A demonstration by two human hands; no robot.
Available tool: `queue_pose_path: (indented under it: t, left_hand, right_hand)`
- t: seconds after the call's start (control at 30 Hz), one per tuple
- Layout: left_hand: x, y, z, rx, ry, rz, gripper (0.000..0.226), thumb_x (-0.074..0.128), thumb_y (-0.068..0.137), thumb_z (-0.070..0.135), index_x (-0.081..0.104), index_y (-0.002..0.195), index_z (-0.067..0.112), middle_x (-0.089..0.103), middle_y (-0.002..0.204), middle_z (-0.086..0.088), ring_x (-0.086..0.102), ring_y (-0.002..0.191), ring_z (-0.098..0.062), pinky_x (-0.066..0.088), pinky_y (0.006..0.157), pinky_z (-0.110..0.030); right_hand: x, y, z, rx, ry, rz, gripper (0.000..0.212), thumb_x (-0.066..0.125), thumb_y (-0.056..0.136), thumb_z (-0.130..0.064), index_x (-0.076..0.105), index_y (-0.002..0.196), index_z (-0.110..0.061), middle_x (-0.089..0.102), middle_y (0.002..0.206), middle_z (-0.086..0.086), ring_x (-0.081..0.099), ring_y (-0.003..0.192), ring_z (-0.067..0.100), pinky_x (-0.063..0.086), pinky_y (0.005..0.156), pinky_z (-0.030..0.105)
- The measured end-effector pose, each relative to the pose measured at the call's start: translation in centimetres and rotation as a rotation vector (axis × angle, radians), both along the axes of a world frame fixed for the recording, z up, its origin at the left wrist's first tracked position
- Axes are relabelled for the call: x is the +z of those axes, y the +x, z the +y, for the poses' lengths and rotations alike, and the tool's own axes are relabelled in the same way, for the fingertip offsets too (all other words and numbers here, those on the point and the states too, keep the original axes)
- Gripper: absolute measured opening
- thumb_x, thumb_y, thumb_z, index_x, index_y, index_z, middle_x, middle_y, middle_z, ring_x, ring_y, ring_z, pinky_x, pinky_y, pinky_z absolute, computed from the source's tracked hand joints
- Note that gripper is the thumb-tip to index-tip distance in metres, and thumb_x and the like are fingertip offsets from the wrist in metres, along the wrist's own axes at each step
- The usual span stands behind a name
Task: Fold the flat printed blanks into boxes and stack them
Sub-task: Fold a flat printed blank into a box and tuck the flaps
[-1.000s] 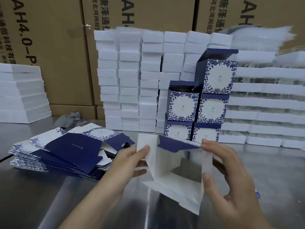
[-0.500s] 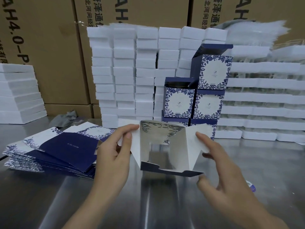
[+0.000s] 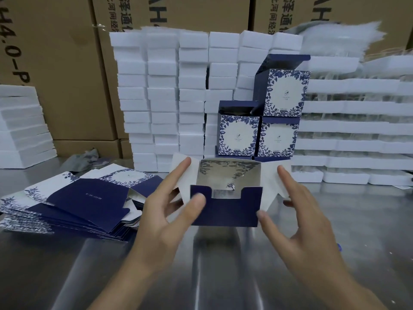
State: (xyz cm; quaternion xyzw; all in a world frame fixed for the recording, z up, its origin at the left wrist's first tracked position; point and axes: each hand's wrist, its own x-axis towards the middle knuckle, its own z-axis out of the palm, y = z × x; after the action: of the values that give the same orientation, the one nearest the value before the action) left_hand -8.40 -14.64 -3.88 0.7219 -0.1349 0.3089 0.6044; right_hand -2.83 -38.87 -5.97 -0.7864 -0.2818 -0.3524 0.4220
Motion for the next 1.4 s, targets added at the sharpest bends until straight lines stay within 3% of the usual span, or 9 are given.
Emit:
queue_pose_path:
  t: [0.23, 0.4, 0.5, 0.6, 0.77, 0.9, 1.13, 1.27, 1.4]
  left_hand:
    - [-0.8, 1.1, -0.8, 0.266, -0.008, 0.007, 0.075, 0.077, 0.094, 0.022, 0.044, 0.150, 0.060, 0.072, 0.126, 0.001, 0.066, 0.124, -0.014, 0.057, 0.104, -0.042]
    - [-0.7, 0.9, -1.7, 0.355, -0.060, -0.130, 0.075, 0.078, 0.093, 0.012, 0.048, 0.149, 0.051, 0.054, 0.114, -0.023, 0.052, 0.078, -0.016, 0.043, 0.092, -0.009]
    - [-1.0, 0.8, -2.4, 0.324, -0.099, -0.157, 0.076, 0.078, 0.093, 0.010, 0.049, 0.143, 0.059, 0.049, 0.125, -0.040, 0.053, 0.103, -0.030, 0.047, 0.095, -0.017]
    - [-2.3, 1.2, -2.8, 0.253, -0.079, -0.178, 0.075, 0.076, 0.092, 0.016, 0.050, 0.146, 0.060, 0.062, 0.131, -0.013, 0.062, 0.119, -0.032, 0.050, 0.091, -0.009]
    - [-2.9, 1.1, -3.6, 0.257, 0.066, -0.214, 0.076, 0.074, 0.096, 0.012, 0.045, 0.154, 0.052, 0.050, 0.147, 0.037, 0.043, 0.141, 0.010, 0.058, 0.096, -0.021]
    - [-2.9, 1.2, -3.5, 0.240, 0.075, -0.177, 0.081, 0.071, 0.098, 0.003, 0.043, 0.155, 0.052, 0.054, 0.145, 0.027, 0.055, 0.139, -0.011, 0.059, 0.101, -0.044]
    - [-2.9, 1.1, -3.6, 0.201, -0.059, -0.132, 0.079, 0.071, 0.097, 0.003, 0.048, 0.148, 0.060, 0.054, 0.152, 0.026, 0.053, 0.141, -0.010, 0.052, 0.098, -0.011]
    - [-3.0, 1.3, -3.5, 0.194, -0.066, -0.076, 0.079, 0.071, 0.098, 0.006, 0.046, 0.148, 0.062, 0.061, 0.148, 0.011, 0.057, 0.131, -0.033, 0.053, 0.111, -0.050]
    - [-3.0, 1.1, -3.7, 0.199, -0.042, -0.076, 0.079, 0.071, 0.098, 0.006, 0.046, 0.147, 0.063, 0.057, 0.149, 0.021, 0.061, 0.131, -0.018, 0.052, 0.112, -0.044]
  right_hand:
    - [0.3, -0.2, 0.7, 0.050, 0.180, 0.071, 0.102, 0.085, 0.080, -0.028, 0.025, 0.158, -0.053, 0.057, 0.138, -0.026, 0.069, 0.110, 0.007, 0.054, 0.086, 0.020]
    - [0.0, -1.3, 2.2, 0.098, 0.429, 0.572, 0.097, 0.090, 0.057, -0.072, 0.037, 0.138, -0.067, 0.058, 0.130, -0.026, 0.070, 0.102, 0.003, 0.059, 0.084, 0.034]
    - [-0.3, -1.4, 3.0, 0.188, 0.551, 0.978, 0.092, 0.084, 0.054, -0.080, 0.062, 0.132, -0.036, 0.070, 0.125, -0.009, 0.077, 0.098, 0.013, 0.065, 0.082, 0.041]
    - [0.0, -1.4, 3.4, 0.348, 0.585, 1.246, 0.081, 0.072, 0.055, -0.075, 0.080, 0.104, -0.011, 0.080, 0.098, 0.009, 0.079, 0.083, 0.025, 0.062, 0.063, 0.035]
    - [-0.2, -1.2, 3.4, 0.442, 0.677, 1.118, 0.042, 0.068, 0.085, -0.050, 0.074, 0.062, -0.016, 0.058, 0.063, 0.008, 0.063, 0.057, 0.016, 0.046, 0.049, 0.024]
    - [-0.5, -0.9, 2.8, 0.417, 0.688, 1.074, 0.042, 0.065, 0.098, -0.035, 0.069, 0.060, -0.019, 0.051, 0.063, 0.007, 0.058, 0.055, 0.014, 0.040, 0.052, 0.025]
    - [-0.3, -1.2, 3.4, 0.463, 0.649, 1.151, 0.046, 0.070, 0.077, -0.065, 0.074, 0.065, -0.021, 0.056, 0.063, 0.002, 0.060, 0.057, 0.014, 0.040, 0.048, 0.022]
    - [-0.7, -1.3, 3.3, 0.466, 0.648, 1.022, 0.039, 0.065, 0.095, -0.046, 0.073, 0.067, -0.021, 0.053, 0.065, 0.002, 0.056, 0.056, 0.012, 0.040, 0.051, 0.021]
    - [-0.9, -1.0, 3.2, 0.425, 0.642, 1.024, 0.040, 0.064, 0.098, -0.040, 0.072, 0.064, -0.020, 0.052, 0.064, 0.003, 0.055, 0.055, 0.012, 0.039, 0.052, 0.023]
